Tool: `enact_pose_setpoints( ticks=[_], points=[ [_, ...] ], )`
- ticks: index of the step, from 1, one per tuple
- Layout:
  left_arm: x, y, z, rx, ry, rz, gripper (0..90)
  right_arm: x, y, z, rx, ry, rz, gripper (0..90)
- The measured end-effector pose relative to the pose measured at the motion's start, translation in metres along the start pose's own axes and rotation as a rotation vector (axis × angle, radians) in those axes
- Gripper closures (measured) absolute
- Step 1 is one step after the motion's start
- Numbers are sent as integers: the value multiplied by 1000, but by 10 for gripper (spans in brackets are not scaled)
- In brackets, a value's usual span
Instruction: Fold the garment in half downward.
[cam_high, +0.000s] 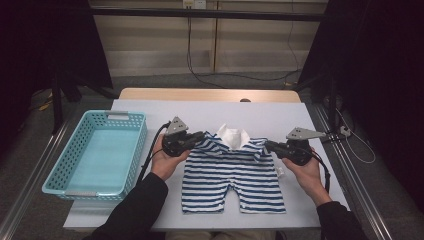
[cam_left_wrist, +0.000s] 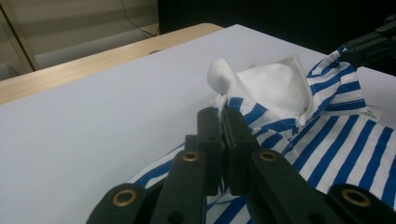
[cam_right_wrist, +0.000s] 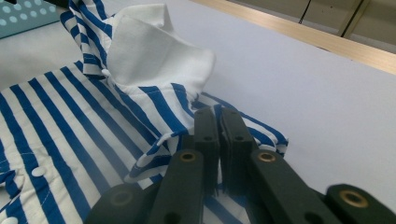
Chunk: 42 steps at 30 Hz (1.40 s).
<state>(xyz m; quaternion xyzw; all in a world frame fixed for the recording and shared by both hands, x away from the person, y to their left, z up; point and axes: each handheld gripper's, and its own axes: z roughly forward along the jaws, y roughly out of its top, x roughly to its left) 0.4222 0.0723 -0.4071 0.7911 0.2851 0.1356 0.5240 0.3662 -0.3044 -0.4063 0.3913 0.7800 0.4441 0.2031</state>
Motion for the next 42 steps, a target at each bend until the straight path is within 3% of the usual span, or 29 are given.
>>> enact_pose_setpoints(
  ticks=[16, 20, 28, 30, 31, 42],
  points=[
    [-12, -5, -9, 28, -31, 36, 875, 4, -7, -7, -4, 10, 7, 868],
    [-15, -7, -13, 26, -45, 16, 876, 5, -8, -12, -8, 11, 9, 868],
    [-19, -12, -20, 54, -58, 31, 875, 12, -13, -17, -2, 25, -5, 868],
    [-20, -13, -20, 46, -61, 20, 875, 13, -13, -18, -4, 29, -10, 868],
    [-20, -15, -22, 67, -64, 28, 875, 14, -14, -19, -1, 29, -8, 868],
    [-30, -27, -27, 108, -92, 53, 876, 22, -24, -23, 22, 48, -11, 868]
  ],
)
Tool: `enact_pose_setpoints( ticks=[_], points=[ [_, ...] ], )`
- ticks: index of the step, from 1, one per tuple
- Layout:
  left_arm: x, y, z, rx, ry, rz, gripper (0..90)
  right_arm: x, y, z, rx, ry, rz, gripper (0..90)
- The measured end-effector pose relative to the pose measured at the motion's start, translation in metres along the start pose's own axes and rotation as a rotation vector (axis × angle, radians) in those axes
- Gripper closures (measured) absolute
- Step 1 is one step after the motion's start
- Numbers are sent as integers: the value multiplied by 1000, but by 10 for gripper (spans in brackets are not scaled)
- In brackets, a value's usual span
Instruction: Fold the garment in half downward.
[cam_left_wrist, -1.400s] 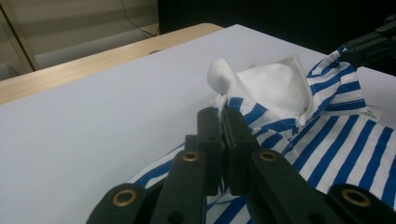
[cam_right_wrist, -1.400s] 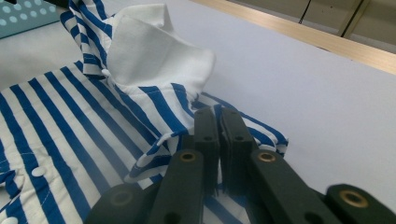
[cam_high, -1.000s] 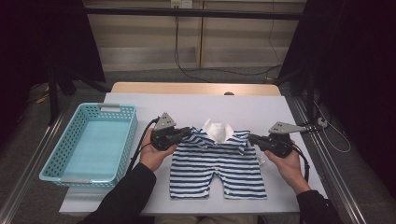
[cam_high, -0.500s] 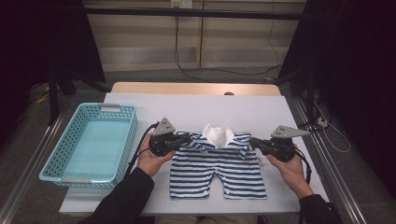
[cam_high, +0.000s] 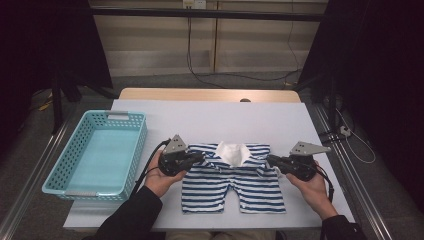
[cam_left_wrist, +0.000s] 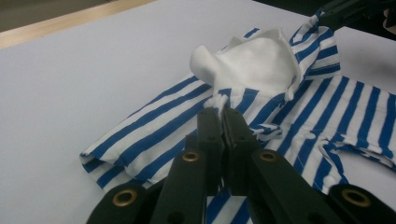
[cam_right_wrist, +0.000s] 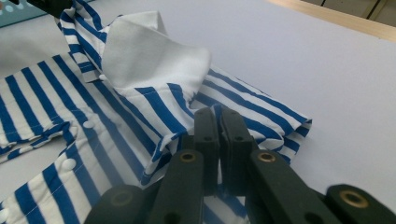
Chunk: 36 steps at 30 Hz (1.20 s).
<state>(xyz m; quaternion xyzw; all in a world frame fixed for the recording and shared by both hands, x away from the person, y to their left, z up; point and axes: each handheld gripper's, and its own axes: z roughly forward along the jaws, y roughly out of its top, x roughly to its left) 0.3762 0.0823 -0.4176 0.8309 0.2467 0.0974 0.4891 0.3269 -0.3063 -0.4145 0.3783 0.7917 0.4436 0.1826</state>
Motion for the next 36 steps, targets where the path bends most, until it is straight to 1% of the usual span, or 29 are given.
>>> enact_pose_setpoints(
  ticks=[1, 2, 3, 4, 5, 6, 7, 8, 10, 12, 13, 16, 19, 20, 21, 22, 23, 24, 25, 26, 27, 28, 29, 30, 32, 33, 34, 35, 36],
  points=[
    [-2, -1, 0, -6, -7, -9, 875, 1, -1, -1, 1, 0, -1, 869],
    [-3, -2, 0, 8, -5, 3, 875, 2, -2, -2, 0, 6, -4, 868],
    [-4, -2, 0, -1, -12, -5, 876, 3, -3, -3, 7, 6, -1, 868],
    [-5, -2, 0, 13, -12, 4, 875, 4, -4, -3, 10, 5, -2, 868],
    [-6, -3, 1, 9, -16, 3, 875, 5, -6, -3, 17, 8, -3, 868],
    [-6, -3, 0, 17, -19, 15, 875, 5, -7, -2, 18, 10, -7, 868],
    [-7, -4, 0, 22, -23, 10, 875, 6, -8, -2, 22, 14, -3, 868],
    [-8, -6, 0, 20, -25, 0, 875, 6, -8, -3, 27, 10, -8, 868],
    [-8, -8, -1, 37, -25, 7, 875, 8, -9, -4, 28, 14, -8, 868],
    [-8, -9, -3, 42, -34, 14, 875, 10, -11, -5, 30, 21, -11, 868],
    [-10, -11, -4, 42, -36, 10, 875, 11, -11, -6, 33, 24, -13, 868],
    [-12, -12, -7, 48, -40, 17, 875, 15, -12, -8, 34, 31, -25, 868],
    [-15, -12, -8, 51, -48, 18, 875, 17, -12, -10, 30, 36, -28, 868],
    [-16, -13, -8, 64, -53, 16, 875, 17, -13, -11, 31, 38, -27, 868],
    [-17, -14, -8, 61, -57, 16, 875, 18, -13, -11, 33, 38, -26, 868],
    [-19, -15, -8, 73, -66, 21, 875, 18, -14, -11, 39, 38, -23, 868],
    [-20, -17, -9, 80, -60, 46, 875, 18, -16, -11, 43, 39, -24, 868],
    [-23, -18, -9, 93, -53, 58, 875, 18, -17, -11, 46, 40, -22, 868],
    [-25, -19, -10, 127, -47, 105, 875, 18, -18, -11, 53, 42, -23, 868],
    [-27, -22, -9, 125, -59, 92, 875, 19, -20, -11, 60, 45, -23, 868],
    [-28, -24, -8, 130, -59, 87, 875, 20, -21, -11, 65, 46, -30, 868],
    [-29, -26, -7, 142, -64, 93, 875, 21, -21, -11, 68, 48, -33, 868],
    [-30, -26, -7, 165, -66, 103, 875, 22, -22, -11, 72, 51, -31, 868],
    [-31, -28, -6, 153, -74, 83, 875, 23, -23, -11, 76, 52, -33, 868],
    [-32, -28, -6, 140, -74, 83, 875, 24, -25, -12, 87, 55, -36, 868],
    [-31, -28, -7, 160, -77, 106, 875, 25, -27, -12, 92, 58, -38, 868],
    [-31, -28, -8, 168, -92, 100, 875, 26, -27, -12, 96, 59, -36, 868],
    [-32, -30, -7, 178, -96, 112, 875, 26, -28, -12, 99, 62, -41, 868],
    [-35, -32, -6, 182, -99, 103, 875, 27, -29, -12, 110, 66, -32, 868]
  ],
)
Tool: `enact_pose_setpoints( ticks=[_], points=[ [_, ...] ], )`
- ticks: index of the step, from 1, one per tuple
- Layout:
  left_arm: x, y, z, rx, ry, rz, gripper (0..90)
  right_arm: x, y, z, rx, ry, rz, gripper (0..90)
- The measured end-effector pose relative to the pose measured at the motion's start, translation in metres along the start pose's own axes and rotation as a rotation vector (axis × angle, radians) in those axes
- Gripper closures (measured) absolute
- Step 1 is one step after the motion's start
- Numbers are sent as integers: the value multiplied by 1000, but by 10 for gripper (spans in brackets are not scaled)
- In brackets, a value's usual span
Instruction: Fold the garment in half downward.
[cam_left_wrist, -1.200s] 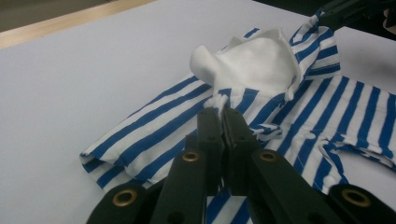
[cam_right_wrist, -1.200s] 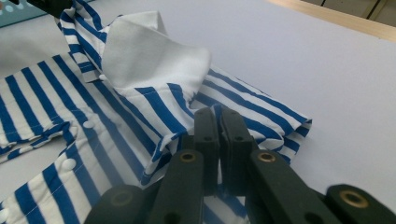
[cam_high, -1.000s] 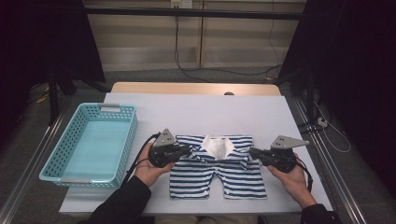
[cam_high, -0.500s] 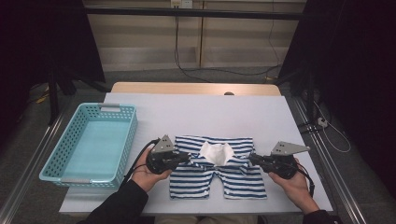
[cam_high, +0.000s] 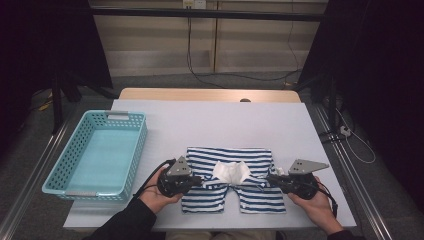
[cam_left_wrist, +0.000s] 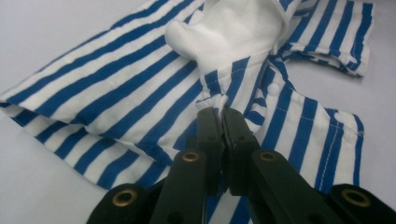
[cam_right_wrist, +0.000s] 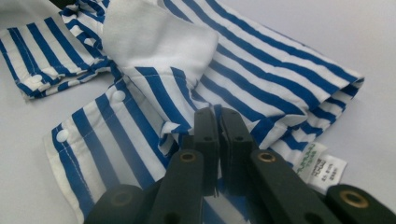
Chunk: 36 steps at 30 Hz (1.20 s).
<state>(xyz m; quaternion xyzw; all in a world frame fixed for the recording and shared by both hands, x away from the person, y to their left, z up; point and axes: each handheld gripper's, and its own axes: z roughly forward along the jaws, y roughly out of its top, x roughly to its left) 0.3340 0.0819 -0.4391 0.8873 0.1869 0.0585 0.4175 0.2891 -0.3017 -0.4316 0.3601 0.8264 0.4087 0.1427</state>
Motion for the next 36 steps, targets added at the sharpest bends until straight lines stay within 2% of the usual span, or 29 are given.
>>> enact_pose_setpoints(
  ticks=[3, 4, 7, 8, 9, 10, 11, 12, 13, 16, 17, 18, 19, 21, 22, 23, 25, 26, 27, 30, 31, 32, 33, 34, 35, 36],
  points=[
    [-6, -2, 3, 41, -2, 39, 875, 3, -3, 2, 22, 9, -8, 868],
    [-8, -3, 5, 29, -12, 32, 875, 4, -3, 1, 26, 8, -14, 868],
    [-8, -2, 2, 44, -10, 42, 875, 7, -4, -2, 26, 13, -14, 868],
    [-9, -2, 1, 32, -15, 24, 875, 7, -5, -3, 29, 16, -17, 868],
    [-7, -3, 1, 52, -24, 47, 875, 8, -6, -4, 32, 18, -9, 868],
    [-8, -5, 2, 50, -16, 27, 875, 9, -8, -4, 40, 22, -14, 867],
    [-7, -5, 2, 72, -24, 42, 875, 10, -9, -4, 49, 27, -14, 868],
    [-8, -6, 3, 60, -19, 32, 875, 11, -10, -3, 56, 25, -22, 868],
    [-8, -6, 2, 77, -25, 40, 875, 12, -11, -3, 67, 24, -28, 868],
    [-9, -7, 4, 50, -22, 21, 874, 12, -12, -1, 88, 25, -33, 869],
    [-7, -7, 2, 82, -20, 44, 874, 12, -13, 0, 97, 27, -30, 870],
    [-9, -9, 5, 41, -18, 4, 874, 12, -14, 1, 110, 31, -32, 870],
    [-9, -10, 5, 35, -18, -1, 873, 11, -14, 2, 112, 32, -37, 871],
    [-5, -10, 3, 59, -40, 4, 872, 12, -15, 2, 118, 30, -39, 873],
    [-4, -11, 2, 59, -42, -21, 869, 13, -15, 2, 123, 35, -37, 873],
    [-5, -12, 3, 46, -50, -30, 865, 13, -15, 3, 130, 44, -35, 874],
    [-5, -11, 2, 62, -40, -28, 854, 10, -15, 3, 132, 59, -24, 867],
    [-6, -11, 3, 63, -34, -42, 837, 9, -15, 3, 129, 65, -14, 849],
    [-6, -11, 4, 43, -48, -60, 815, 6, -15, 4, 124, 65, -12, 832],
    [-5, -11, 5, 34, -58, -71, 734, 4, -15, 4, 109, 67, 4, 765],
    [-7, -10, 5, 14, -63, -88, 699, 4, -14, 4, 100, 69, 6, 733],
    [-6, -10, 4, 25, -66, -69, 678, 5, -13, 3, 99, 69, 12, 700],
    [-5, -9, 3, 28, -58, -70, 652, 5, -13, 4, 94, 65, 7, 637],
    [-4, -9, 4, 8, -48, -89, 611, 5, -12, 4, 86, 65, 13, 579],
    [-3, -9, 2, 12, -37, -93, 564, 5, -12, 3, 76, 60, 14, 541],
    [-2, -9, 2, -7, -30, -107, 530, 4, -11, 2, 70, 56, 19, 502]
  ],
)
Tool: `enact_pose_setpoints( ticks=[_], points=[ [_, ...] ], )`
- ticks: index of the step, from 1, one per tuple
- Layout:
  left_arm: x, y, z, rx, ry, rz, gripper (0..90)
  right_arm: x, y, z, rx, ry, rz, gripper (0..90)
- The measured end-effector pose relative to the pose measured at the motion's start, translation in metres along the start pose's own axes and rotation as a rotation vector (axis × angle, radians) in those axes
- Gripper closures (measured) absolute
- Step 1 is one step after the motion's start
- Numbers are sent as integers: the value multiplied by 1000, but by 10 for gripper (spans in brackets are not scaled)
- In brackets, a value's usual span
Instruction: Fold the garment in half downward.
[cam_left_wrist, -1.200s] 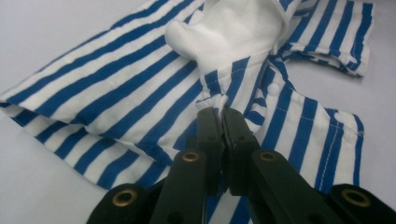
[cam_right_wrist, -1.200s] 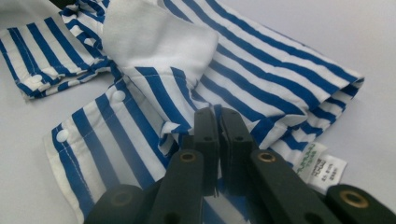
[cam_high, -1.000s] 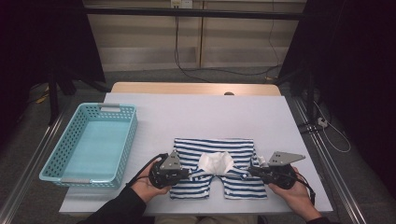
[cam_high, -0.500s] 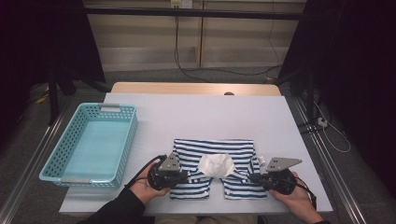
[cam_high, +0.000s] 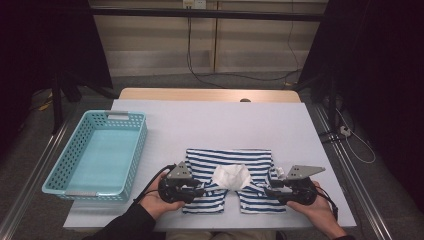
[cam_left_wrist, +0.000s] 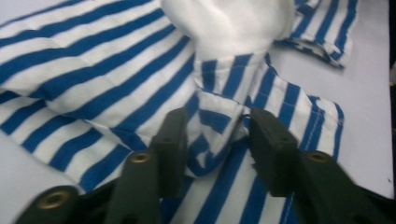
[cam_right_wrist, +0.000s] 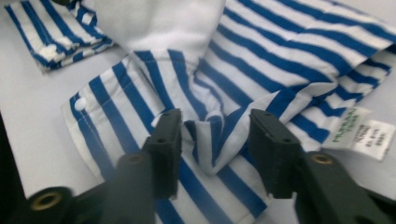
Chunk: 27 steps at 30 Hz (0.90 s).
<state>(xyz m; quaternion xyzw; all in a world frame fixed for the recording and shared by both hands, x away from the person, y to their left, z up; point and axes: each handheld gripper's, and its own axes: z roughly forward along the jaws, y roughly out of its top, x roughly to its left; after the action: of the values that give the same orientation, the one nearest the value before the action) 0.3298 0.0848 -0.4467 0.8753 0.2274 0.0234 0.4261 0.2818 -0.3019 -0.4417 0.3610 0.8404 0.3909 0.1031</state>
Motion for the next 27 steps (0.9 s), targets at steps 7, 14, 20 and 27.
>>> enact_pose_setpoints(
  ticks=[7, 14, 20, 27],
  points=[
    [7, 7, -7, -60, 67, -29, 255, -7, 4, -7, -86, -72, 100, 202],
    [10, 17, -3, -95, 110, -22, 68, -3, 15, -3, -127, -63, 101, 129],
    [10, 34, 8, -116, 107, -18, 82, 0, 28, 8, -150, 4, 149, 97],
    [10, 50, 24, -141, 119, 6, 139, 4, 58, 29, -120, 34, 93, 119]
  ],
)
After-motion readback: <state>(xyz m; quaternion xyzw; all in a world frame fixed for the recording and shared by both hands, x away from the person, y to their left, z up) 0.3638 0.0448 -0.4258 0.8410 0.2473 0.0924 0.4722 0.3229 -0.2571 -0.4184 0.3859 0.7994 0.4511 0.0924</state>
